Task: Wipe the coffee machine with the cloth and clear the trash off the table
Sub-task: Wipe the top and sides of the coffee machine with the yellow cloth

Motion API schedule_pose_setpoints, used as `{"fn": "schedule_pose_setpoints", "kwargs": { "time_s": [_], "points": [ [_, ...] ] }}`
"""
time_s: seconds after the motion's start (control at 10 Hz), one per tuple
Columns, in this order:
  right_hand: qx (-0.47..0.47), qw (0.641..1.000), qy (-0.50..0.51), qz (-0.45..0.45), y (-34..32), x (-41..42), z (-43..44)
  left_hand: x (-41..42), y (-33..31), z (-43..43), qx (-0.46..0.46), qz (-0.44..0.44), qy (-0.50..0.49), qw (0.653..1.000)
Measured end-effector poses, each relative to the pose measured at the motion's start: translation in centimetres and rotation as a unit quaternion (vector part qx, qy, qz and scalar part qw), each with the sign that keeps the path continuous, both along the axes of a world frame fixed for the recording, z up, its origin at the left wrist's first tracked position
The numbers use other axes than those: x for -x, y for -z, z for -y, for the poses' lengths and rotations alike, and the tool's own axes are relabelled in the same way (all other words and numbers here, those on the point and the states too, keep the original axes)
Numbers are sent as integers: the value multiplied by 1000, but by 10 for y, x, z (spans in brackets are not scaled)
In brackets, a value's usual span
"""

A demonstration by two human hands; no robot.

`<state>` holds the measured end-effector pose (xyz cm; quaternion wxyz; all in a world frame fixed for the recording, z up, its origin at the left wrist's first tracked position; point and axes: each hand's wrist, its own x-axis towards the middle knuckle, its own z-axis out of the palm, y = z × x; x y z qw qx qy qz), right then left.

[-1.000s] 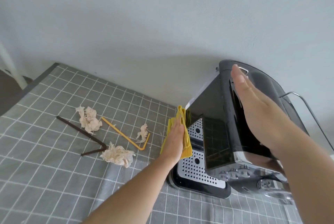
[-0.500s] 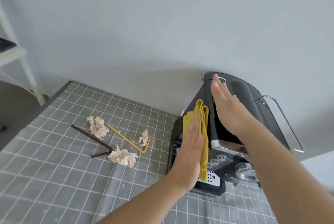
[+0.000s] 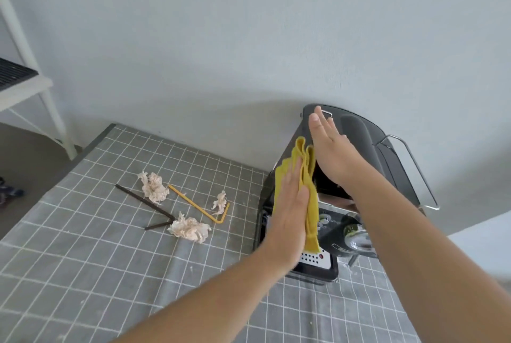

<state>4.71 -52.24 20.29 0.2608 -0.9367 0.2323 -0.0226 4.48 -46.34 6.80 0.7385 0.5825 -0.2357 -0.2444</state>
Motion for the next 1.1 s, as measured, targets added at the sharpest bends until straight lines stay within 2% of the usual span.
{"fn": "schedule_pose_setpoints", "kwargs": {
  "time_s": [0.1,0.2,0.3,0.4,0.5,0.6,0.7,0.9,1.0,1.1],
  "points": [
    [5,1000,0,0,-2,1,0,35,-12,-31,50,37,-15,998],
    [2,1000,5,6,-1,1,0,-6,-25,-6,29,47,33,998],
    [-5,1000,13,14,-2,0,0,-51,-46,21,-24,48,22,998],
    [-11,1000,17,11,-2,2,0,-70,-38,34,-22,36,34,999],
    [-33,999,24,14,-5,3,-2,-54,-29,19,-8,-18,39,999],
    [-34,999,22,14,-6,4,-3,-8,-7,-12,22,-24,42,999],
    [-29,999,17,14,-6,4,-3,14,-1,-24,52,44,24,997],
    [-49,998,29,18,-6,3,-3,-75,-19,34,8,63,44,997],
    [-64,997,37,24,-5,3,-2,-94,-13,44,21,-53,61,997],
    [-65,997,38,21,-2,2,-1,-75,31,34,59,-173,84,980]
  ]
}}
